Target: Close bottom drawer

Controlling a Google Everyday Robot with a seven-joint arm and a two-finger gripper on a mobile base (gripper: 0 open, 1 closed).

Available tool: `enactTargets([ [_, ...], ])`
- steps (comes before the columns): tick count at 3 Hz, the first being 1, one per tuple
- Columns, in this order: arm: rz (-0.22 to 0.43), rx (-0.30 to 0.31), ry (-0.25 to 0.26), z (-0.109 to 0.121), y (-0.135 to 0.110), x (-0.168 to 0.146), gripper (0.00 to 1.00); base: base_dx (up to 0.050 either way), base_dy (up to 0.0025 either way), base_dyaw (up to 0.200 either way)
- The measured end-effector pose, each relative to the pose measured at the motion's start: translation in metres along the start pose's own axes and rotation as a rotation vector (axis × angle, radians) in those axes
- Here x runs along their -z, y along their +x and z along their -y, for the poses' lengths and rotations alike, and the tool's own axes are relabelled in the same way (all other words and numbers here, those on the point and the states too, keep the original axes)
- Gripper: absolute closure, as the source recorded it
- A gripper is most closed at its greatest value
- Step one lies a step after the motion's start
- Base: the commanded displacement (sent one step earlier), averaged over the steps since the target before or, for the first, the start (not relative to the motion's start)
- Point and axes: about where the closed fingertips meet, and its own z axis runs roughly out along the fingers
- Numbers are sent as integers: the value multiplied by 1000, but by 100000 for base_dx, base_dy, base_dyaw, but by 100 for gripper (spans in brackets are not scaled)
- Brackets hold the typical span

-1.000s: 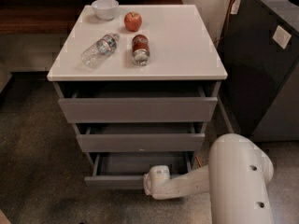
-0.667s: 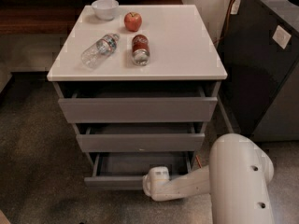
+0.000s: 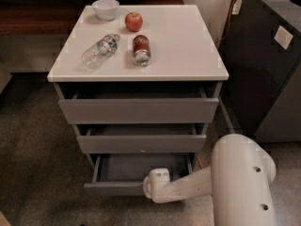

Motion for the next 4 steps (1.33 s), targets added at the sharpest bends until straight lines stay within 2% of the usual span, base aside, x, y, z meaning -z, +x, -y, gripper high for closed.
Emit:
enactTargets([
  [2,-5,-3,1,2,1,1,100,0,0,0],
  [3,-6,-3,1,2,1,1,85,0,0,0],
  [4,-6,-12,38,6,1,13,63,0,0,0],
])
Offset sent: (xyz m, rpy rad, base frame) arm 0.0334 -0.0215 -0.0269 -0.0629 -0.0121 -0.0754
